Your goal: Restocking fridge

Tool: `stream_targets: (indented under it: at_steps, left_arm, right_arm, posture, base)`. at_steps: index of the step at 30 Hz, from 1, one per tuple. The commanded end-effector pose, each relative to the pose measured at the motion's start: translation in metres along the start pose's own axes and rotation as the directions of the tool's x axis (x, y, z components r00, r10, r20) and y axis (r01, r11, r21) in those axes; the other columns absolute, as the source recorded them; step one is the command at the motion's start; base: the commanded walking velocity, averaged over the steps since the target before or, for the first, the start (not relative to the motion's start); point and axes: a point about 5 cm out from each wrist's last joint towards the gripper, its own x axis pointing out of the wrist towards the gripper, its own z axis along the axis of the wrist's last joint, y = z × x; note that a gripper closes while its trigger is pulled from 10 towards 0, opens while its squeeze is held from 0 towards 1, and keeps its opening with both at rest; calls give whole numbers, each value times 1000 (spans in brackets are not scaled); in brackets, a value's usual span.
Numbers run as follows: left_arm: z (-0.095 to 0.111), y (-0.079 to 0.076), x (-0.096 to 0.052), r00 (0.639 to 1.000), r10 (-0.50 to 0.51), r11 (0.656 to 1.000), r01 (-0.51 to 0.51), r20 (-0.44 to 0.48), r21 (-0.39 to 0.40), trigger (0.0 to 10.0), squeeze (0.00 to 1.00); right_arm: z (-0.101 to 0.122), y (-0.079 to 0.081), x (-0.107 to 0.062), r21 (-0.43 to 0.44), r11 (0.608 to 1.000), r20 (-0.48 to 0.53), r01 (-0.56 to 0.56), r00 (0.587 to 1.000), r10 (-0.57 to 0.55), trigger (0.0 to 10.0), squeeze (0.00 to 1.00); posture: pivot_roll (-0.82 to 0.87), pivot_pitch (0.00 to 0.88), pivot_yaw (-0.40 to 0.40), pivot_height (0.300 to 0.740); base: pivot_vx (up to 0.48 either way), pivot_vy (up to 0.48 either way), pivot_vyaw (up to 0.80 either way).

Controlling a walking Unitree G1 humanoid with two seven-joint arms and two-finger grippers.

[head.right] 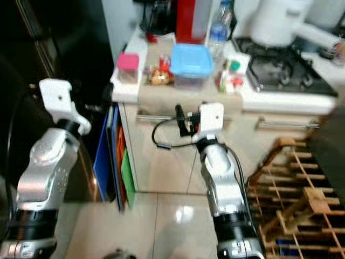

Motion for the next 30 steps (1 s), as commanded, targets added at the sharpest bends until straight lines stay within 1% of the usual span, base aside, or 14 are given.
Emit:
stream_targets:
  at_steps: [1, 5, 8, 10, 11, 13, 16, 19, 20, 24, 25, 27, 30]
  left_arm:
    - [-1, 4, 1, 1000, 11, 1000, -11, -20, 20, 10000, 0]
    - [-1, 7, 0, 1000, 12, 1000, -12, -24, 12, 10000, 0]
    - [-2, 6, -1, 1000, 11, 1000, -10, -25, 11, 10000, 0]
    - [-4, 2, -1, 1000, 0, 1000, 1, -30, 17, 10000, 0]
    - [-5, 0, -1, 999, -10, 1000, 11, -31, 29, 10000, 0]
    - [-5, -3, -1, 999, -17, 1000, 18, -27, 23, 10000, 0]
    - [-3, -6, 0, 999, -38, 998, 40, -26, 45, 10000, 0]
    - [-1, -9, -1, 998, -57, 997, 58, -14, 45, 10000, 0]
    - [3, -10, -2, 998, -67, 997, 66, 22, 28, 10000, 0]
    - [7, -12, -3, 996, -72, 997, 71, 44, 28, 10000, 0]
    - [12, -15, -3, 993, -93, 994, 88, 72, 65, 10000, 0]
    - [16, -18, -3, 990, -111, 991, 103, 91, 89, 10000, 0]
    - [18, -20, -3, 986, -134, 987, 124, 98, 107, 10000, 0]
  right_arm:
    - [2, 3, 0, 20, 1000, 8, 1, 1000, -2, 10000, 149]
    - [0, 4, -1, 21, 1000, -3, -3, 1000, 3, 10000, 145]
    - [0, 3, -1, 21, 1000, -3, -2, 1000, 2, 10000, 149]
    - [1, 3, 1, 23, 1000, 2, -4, 1000, 4, 10000, 149]
    - [2, 3, 2, 25, 1000, 5, -7, 1000, 7, 10000, 149]
    - [4, 4, 4, 28, 1000, 9, -12, 1000, 11, 10000, 149]
    - [9, -3, 11, 28, 1000, 22, 0, 1000, -1, 10000, 145]
    - [16, -11, 18, 47, 999, 38, 25, 999, -27, 10000, 145]
    - [21, -13, 21, 50, 998, 53, 25, 998, -28, 10000, 145]
    - [26, -12, 23, 46, 999, 75, 18, 997, -21, 10000, 145]
    - [33, -9, 24, 54, 999, 113, 7, 993, -13, 10000, 145]
    - [39, -6, 24, 61, 998, 144, -3, 990, -6, 10000, 149]
    - [39, -5, 24, 64, 998, 148, -2, 989, -8, 10000, 141]
  posture:
    - [-68, 27, 23, 740]
    - [-66, 29, 19, 740]
    - [-65, 30, 17, 740]
    - [-63, 29, 12, 740]
    - [-63, 29, 12, 740]
    - [-64, 29, 12, 740]
    - [-62, 29, 14, 740]
    - [-62, 29, 14, 740]
    - [-60, 30, 15, 740]
    - [-58, 30, 14, 740]
    - [-57, 31, 15, 740]
    - [-58, 33, 16, 740]
    - [-59, 34, 17, 740]
  base:
    - [0, 480, 0]
    - [0, 472, 0]
    - [0, 472, 0]
    - [0, 469, 0]
    - [0, 0, 0]
    - [0, 0, 0]
    - [0, 0, 0]
    - [0, 0, 0]
    - [431, 0, 0]
    - [430, 0, 0]
    - [431, 0, 0]
    - [428, 0, 0]
    - [429, 0, 0]
